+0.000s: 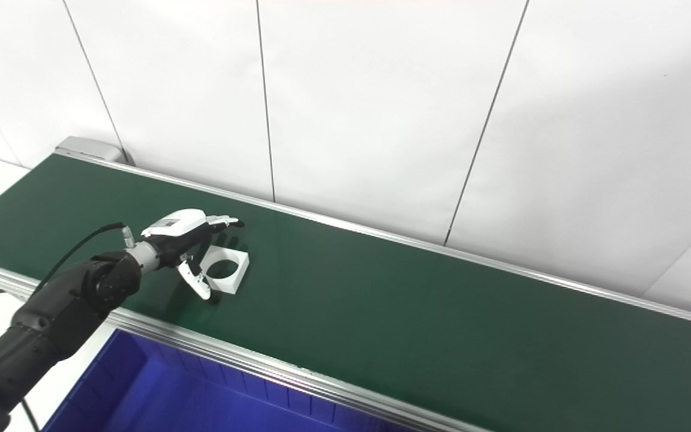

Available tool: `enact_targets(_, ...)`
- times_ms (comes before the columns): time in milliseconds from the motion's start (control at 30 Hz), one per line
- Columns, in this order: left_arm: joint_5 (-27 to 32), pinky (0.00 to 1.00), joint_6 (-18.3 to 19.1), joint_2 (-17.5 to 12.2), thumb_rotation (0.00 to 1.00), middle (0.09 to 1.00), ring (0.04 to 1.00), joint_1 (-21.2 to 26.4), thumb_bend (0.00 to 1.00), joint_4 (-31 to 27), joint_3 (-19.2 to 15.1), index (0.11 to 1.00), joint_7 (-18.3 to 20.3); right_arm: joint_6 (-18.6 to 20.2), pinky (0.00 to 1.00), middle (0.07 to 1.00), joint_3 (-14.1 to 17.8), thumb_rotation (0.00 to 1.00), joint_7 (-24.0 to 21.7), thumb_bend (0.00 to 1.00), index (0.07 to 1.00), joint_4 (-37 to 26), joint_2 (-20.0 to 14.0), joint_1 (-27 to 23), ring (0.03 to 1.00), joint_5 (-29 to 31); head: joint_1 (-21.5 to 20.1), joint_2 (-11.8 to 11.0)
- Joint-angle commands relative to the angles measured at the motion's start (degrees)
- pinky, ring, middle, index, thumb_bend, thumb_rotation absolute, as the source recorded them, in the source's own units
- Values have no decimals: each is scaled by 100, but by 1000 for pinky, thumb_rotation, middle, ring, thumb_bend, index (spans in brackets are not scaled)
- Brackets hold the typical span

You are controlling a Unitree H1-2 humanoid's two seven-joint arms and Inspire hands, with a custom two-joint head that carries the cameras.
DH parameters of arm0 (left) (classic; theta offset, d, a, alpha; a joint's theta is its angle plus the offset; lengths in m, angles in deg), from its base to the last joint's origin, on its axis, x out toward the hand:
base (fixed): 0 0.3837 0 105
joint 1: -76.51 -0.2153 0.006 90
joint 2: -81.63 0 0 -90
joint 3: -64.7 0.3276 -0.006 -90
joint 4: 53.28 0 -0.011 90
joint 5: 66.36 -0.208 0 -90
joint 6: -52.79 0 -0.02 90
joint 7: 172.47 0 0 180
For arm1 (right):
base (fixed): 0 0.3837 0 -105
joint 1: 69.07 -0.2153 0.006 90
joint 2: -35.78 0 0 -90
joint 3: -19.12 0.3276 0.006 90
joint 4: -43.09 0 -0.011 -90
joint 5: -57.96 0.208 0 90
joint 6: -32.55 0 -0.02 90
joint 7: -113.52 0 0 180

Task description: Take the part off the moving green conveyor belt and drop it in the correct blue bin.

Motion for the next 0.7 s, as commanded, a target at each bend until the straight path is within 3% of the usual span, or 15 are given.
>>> enact_targets(0, 33, 766, -133, -25, 0, 868, 855, 138, 784, 89, 18, 832, -243, -283, 596, 800, 40, 162, 78, 952, 879, -205, 10, 62, 739, 45, -2, 5)
enact_targets(33, 112, 712, -278, 14, 0, 811, 798, 135, 733, 128, 1, 776, -316, -267, 591, 800, 43, 163, 75, 949, 880, -211, 14, 66, 738, 47, -2, 5)
enact_targets(67, 177, 585, -394, 43, 0, 667, 624, 134, 620, 157, -9, 705, -368, -258, 583, 799, 45, 167, 78, 949, 881, -216, 18, 72, 736, 36, -4, 12)
enact_targets(100, 225, 490, -526, 68, 0, 567, 513, 137, 558, 187, -4, 630, -434, -265, 583, 798, 47, 172, 85, 951, 881, -211, 15, 73, 734, 18, -6, 12)
enact_targets(167, 238, 376, -689, 82, 0, 476, 415, 147, 508, 230, 26, 557, -546, -271, 583, 797, 45, 182, 86, 950, 883, -212, 16, 75, 733, 11, -2, 28)
enact_targets(267, 339, 316, -798, 134, 0, 453, 390, 140, 498, 231, 10, 530, -619, -277, 580, 798, 43, 173, 75, 949, 883, -228, 36, 83, 729, 80, -10, 40)
enact_targets(400, 489, 360, -887, 163, 0, 478, 417, 133, 501, 187, -25, 508, -591, -304, 559, 801, 47, 179, 96, 942, 885, -229, 49, 96, 728, 61, -17, 61)
enact_targets(667, 616, 325, -1022, 141, 0, 465, 402, 85, 500, 16, -104, 518, -653, -300, 544, 803, 26, 213, 94, 935, 891, -253, 72, 107, 717, 11, -115, 133)
